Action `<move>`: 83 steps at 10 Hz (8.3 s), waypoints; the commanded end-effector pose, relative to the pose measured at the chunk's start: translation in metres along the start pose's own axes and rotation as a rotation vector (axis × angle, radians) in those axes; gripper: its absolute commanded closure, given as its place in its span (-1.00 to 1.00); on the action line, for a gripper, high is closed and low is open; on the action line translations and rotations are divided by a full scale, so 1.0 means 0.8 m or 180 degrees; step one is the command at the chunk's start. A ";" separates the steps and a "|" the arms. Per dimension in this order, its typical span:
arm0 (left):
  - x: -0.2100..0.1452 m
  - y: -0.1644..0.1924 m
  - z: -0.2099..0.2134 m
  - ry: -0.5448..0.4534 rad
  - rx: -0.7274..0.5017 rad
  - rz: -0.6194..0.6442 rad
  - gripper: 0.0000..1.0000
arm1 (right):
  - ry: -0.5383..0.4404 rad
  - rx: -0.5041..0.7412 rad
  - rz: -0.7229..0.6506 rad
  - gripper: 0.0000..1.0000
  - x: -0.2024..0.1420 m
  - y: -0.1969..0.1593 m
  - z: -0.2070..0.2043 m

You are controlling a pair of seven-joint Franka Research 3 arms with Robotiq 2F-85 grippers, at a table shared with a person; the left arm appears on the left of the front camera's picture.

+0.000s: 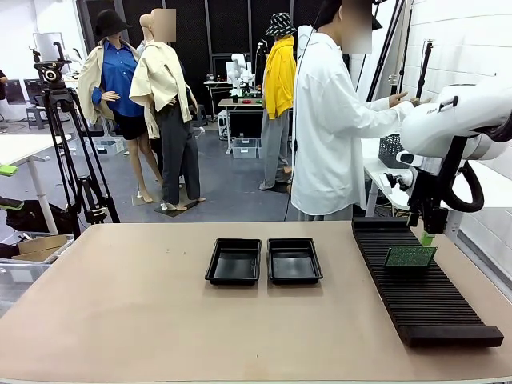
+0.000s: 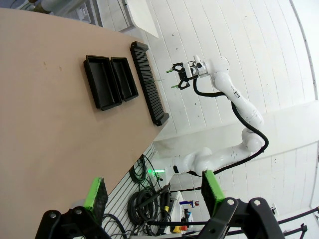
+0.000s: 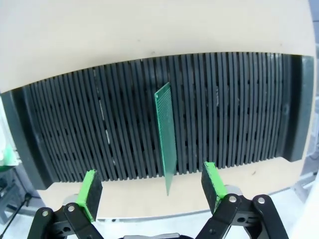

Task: Inspect and transfer BCBs to ESD trays.
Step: Pick up the Blank PCB from the PCB Rack and place it in the left ESD tray.

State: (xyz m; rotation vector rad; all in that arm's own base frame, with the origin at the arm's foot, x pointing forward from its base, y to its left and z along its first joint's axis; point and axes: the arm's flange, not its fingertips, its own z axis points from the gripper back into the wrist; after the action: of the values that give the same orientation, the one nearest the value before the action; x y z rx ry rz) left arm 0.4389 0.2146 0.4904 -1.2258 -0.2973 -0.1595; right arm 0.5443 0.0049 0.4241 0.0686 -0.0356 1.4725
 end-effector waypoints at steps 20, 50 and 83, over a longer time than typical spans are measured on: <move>-0.002 -0.002 0.001 -0.0024 0.0010 -0.0003 -1.00 | 0.0022 -0.0117 0.0449 -0.07 -0.005 -0.023 -0.080; -0.002 -0.002 0.001 -0.0024 0.0010 -0.0003 -1.00 | -0.1424 0.0945 -0.2557 1.00 0.112 0.008 0.113; -0.002 -0.002 0.001 -0.0024 0.0010 -0.0003 -1.00 | -0.0895 0.1793 -0.4101 1.00 0.436 -0.101 -0.123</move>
State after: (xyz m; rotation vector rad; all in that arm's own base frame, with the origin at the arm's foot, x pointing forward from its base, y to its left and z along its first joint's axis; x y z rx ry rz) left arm 0.4385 0.2150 0.4900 -1.2260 -0.2974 -0.1579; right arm 0.6581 0.3510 0.3436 0.6325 0.1742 0.1454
